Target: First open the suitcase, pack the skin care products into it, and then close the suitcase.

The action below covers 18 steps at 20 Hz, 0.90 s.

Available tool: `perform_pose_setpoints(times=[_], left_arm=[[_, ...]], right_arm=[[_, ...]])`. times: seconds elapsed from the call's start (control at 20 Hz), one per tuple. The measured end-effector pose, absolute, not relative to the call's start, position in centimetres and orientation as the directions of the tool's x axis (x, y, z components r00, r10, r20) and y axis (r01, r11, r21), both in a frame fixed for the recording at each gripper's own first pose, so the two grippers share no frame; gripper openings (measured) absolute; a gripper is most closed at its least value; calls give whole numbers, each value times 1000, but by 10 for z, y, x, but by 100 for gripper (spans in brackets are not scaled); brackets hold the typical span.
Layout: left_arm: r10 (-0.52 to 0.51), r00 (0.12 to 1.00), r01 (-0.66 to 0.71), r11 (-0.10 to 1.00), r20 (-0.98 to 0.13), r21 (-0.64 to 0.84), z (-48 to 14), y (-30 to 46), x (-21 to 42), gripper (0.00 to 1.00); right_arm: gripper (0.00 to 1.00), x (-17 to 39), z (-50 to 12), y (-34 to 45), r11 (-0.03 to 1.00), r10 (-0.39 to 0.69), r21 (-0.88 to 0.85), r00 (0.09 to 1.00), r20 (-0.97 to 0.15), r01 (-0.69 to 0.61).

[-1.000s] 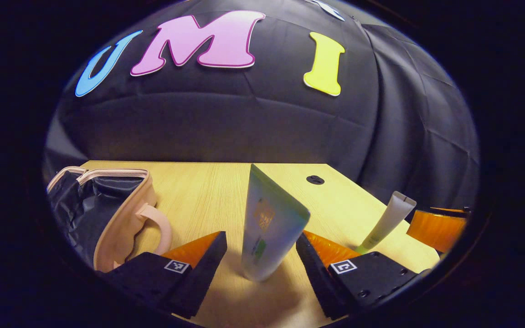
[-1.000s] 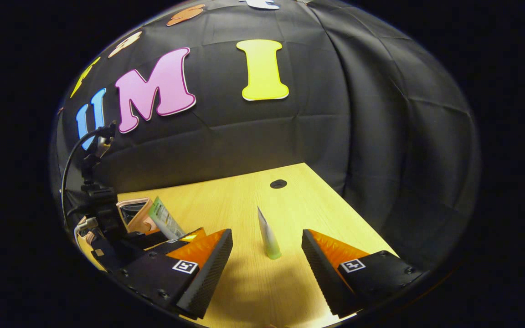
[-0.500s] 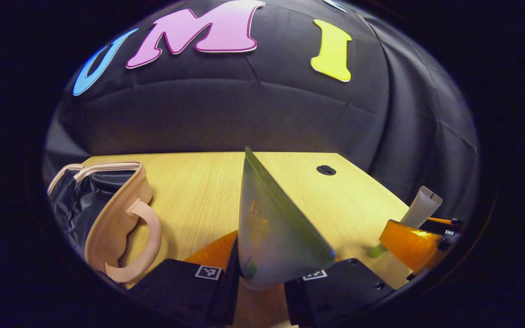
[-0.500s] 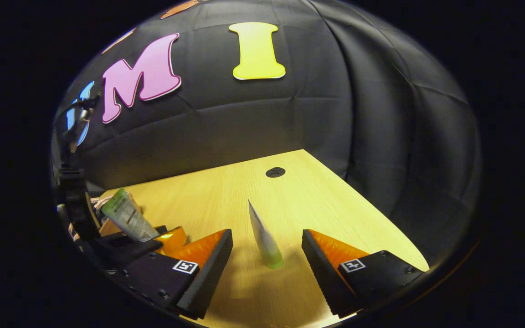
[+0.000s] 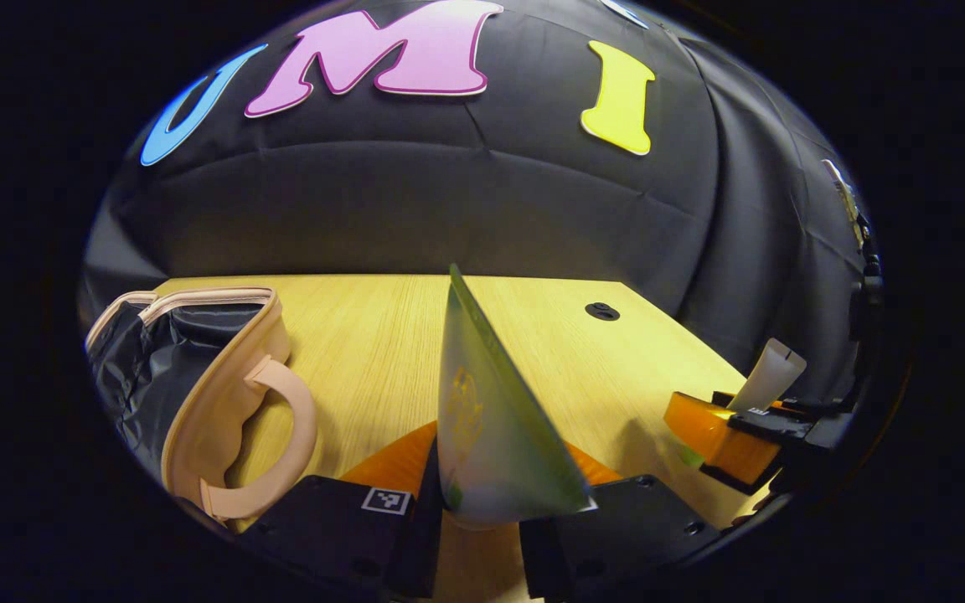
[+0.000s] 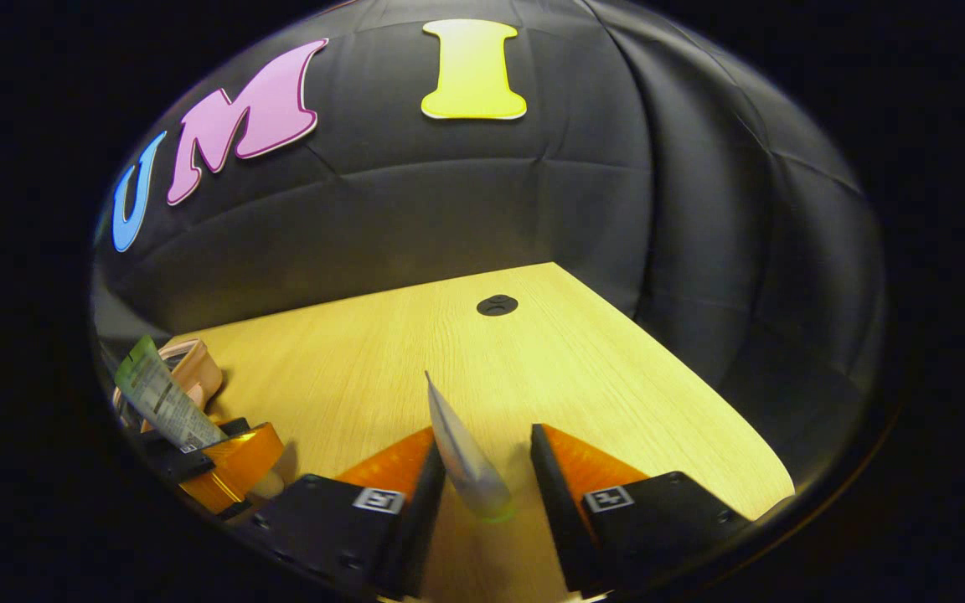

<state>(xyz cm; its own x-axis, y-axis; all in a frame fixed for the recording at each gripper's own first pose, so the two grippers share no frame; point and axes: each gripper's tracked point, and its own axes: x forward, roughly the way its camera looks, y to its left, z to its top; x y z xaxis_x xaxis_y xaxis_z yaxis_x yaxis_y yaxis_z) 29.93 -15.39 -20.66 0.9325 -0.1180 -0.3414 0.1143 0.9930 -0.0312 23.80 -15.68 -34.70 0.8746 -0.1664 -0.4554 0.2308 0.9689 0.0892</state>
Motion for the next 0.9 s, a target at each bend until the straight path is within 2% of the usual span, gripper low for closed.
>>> perform_pose_setpoints(times=[0.1,0.15,0.2,0.4,0.6,0.7,0.9], left_arm=[[-117,932,116,993,-343,-23,-208,-153,298,48],[-120,932,120,993,-343,-23,-208,-153,296,48],[-121,932,121,992,-342,-23,-208,-152,294,48],[-153,928,137,988,-339,-69,-201,-153,280,46],[-157,940,138,987,-304,-84,-161,-138,247,39],[-164,940,149,986,-298,-74,-135,-127,220,42],[-166,946,155,986,-278,-63,-80,-84,157,42]], right_arm=[[33,233,-346,-154,972,-159,81,869,-468,221],[27,228,-346,-153,975,-149,76,869,-472,208],[30,225,-342,-152,979,-142,64,869,-474,196],[28,202,-303,-152,986,-147,6,891,-429,166],[27,163,-238,-148,985,-163,-12,920,-356,170],[27,141,-211,-143,985,-166,-21,925,-341,168],[27,100,-153,-109,992,-126,-42,934,-335,119]])
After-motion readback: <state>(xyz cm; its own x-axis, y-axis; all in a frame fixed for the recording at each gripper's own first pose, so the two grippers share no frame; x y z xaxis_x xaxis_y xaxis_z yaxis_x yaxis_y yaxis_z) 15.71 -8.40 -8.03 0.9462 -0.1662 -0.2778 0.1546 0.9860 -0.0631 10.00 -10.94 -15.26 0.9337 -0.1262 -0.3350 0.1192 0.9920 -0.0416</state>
